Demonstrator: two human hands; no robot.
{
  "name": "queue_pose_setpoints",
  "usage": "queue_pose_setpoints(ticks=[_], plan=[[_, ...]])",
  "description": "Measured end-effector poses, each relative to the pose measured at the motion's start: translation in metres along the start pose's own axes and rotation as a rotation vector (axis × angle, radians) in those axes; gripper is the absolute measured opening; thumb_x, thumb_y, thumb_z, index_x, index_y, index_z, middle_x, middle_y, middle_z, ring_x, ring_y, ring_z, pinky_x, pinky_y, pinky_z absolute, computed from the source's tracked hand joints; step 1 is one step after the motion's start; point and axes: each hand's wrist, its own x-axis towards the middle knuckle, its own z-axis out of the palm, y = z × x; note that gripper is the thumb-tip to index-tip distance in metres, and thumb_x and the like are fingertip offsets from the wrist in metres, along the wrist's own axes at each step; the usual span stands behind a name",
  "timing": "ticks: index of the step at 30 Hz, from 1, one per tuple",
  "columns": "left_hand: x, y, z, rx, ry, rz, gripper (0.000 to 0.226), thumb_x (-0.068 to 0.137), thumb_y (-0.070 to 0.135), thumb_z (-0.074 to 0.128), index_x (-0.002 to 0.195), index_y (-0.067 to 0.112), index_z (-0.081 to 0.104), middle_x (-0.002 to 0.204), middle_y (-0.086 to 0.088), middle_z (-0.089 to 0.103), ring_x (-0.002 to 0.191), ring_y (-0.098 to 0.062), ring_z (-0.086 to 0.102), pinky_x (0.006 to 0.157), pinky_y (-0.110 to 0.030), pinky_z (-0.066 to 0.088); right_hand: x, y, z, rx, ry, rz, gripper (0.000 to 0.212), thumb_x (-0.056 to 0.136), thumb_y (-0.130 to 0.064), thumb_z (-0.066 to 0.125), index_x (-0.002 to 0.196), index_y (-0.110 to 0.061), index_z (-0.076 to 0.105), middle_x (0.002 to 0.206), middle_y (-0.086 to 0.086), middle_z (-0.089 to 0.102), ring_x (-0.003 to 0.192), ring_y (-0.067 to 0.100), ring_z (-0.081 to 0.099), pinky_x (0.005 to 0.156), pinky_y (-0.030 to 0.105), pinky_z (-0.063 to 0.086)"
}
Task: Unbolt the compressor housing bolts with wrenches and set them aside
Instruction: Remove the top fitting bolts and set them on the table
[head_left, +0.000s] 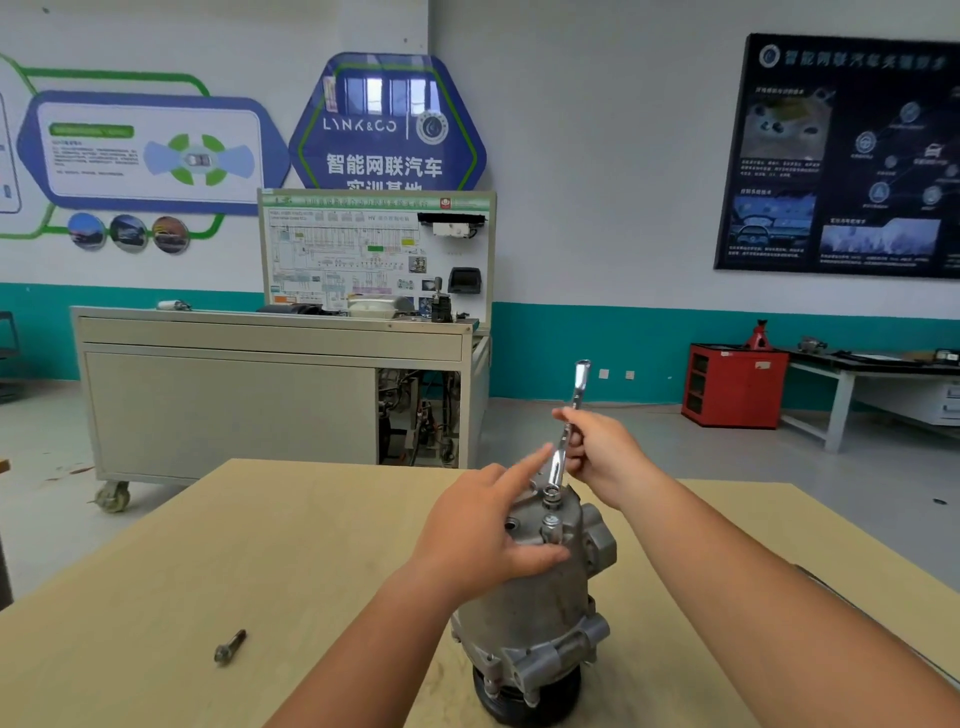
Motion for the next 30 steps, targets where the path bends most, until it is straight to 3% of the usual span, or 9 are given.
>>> queue_pose_setpoints(ticks=[3,7,9,12,16,21,26,30], plan=[[0.000,-0.001,0.002,-0.060,0.011,-0.062,0.119,0.066,0.066,0.070,0.149,0.038,-0.010,0.127,0.007,0.055,0.112,-0.013,0.051,0.090,-0.024,0.041,-0.009,0.005,-0.008,0.292,0.120,-0.063,0.015,0.097,-0.021,0.049,0.088,-0.014,0.060,0.052,-0.006,0.036,0.042,0.005,0.033,0.042,0.019,0.031],[0.000,-0.004,0.005,-0.085,0.020,-0.072,0.121,0.066,0.065,0.072,0.152,0.033,-0.006,0.130,0.008,0.055,0.114,-0.012,0.051,0.093,-0.026,0.043,-0.036,0.002,-0.031,0.623,0.209,-0.121,0.015,0.093,-0.024,0.056,0.082,-0.015,0.055,0.061,-0.005,0.053,0.048,0.002,0.051,0.043,0.014,0.043],[0.000,-0.005,0.006,-0.085,0.025,-0.062,0.115,0.067,0.065,0.072,0.152,0.036,-0.001,0.130,0.009,0.055,0.115,-0.012,0.050,0.093,-0.026,0.042,-0.055,0.002,-0.041,0.479,0.204,-0.212,0.016,0.091,-0.023,0.058,0.078,-0.015,0.054,0.059,-0.005,0.059,0.050,0.002,0.056,0.046,0.014,0.047],[0.000,-0.005,0.006,-0.032,0.029,-0.030,0.098,0.070,0.066,0.067,0.149,0.044,0.014,0.124,0.010,0.055,0.111,-0.011,0.048,0.088,-0.021,0.037,-0.088,0.009,-0.049,0.080,0.195,-0.481,0.021,0.088,-0.023,0.059,0.073,-0.013,0.050,0.055,-0.002,0.064,0.049,0.006,0.060,0.046,0.016,0.048],[0.000,-0.004,0.005,0.010,0.031,-0.023,0.074,0.072,0.066,0.066,0.138,0.046,0.039,0.115,0.011,0.054,0.105,-0.008,0.048,0.079,-0.018,0.032,-0.118,0.012,-0.047,-0.208,0.106,-0.740,0.023,0.076,-0.031,0.063,0.074,-0.011,0.052,0.067,0.005,0.070,0.057,0.014,0.067,0.053,0.018,0.052],[0.000,-0.003,0.004,-0.015,0.043,-0.021,0.070,0.072,0.063,0.068,0.136,0.044,0.046,0.120,0.010,0.055,0.108,-0.008,0.048,0.083,-0.019,0.036,-0.123,0.015,-0.045,-0.349,0.090,-0.784,0.024,0.074,-0.033,0.065,0.072,-0.012,0.053,0.070,0.001,0.071,0.059,0.013,0.068,0.057,0.025,0.054],[-0.001,-0.002,0.004,-0.016,0.049,-0.013,0.069,0.073,0.061,0.069,0.136,0.046,0.045,0.119,0.010,0.055,0.107,-0.008,0.049,0.085,-0.021,0.038,-0.130,0.019,-0.046,-0.548,-0.033,-0.857,0.023,0.077,-0.031,0.065,0.072,-0.012,0.053,0.069,-0.003,0.070,0.059,0.006,0.067,0.053,0.020,0.052],[-0.001,-0.002,0.003,-0.032,0.055,-0.012,0.064,0.072,0.061,0.070,0.131,0.044,0.052,0.118,0.011,0.055,0.107,-0.008,0.050,0.089,-0.025,0.042,-0.122,0.013,-0.052,-0.428,-0.020,-0.693,0.023,0.076,-0.030,0.067,0.073,-0.010,0.056,0.065,0.003,0.070,0.055,0.009,0.066,0.050,0.017,0.050]])
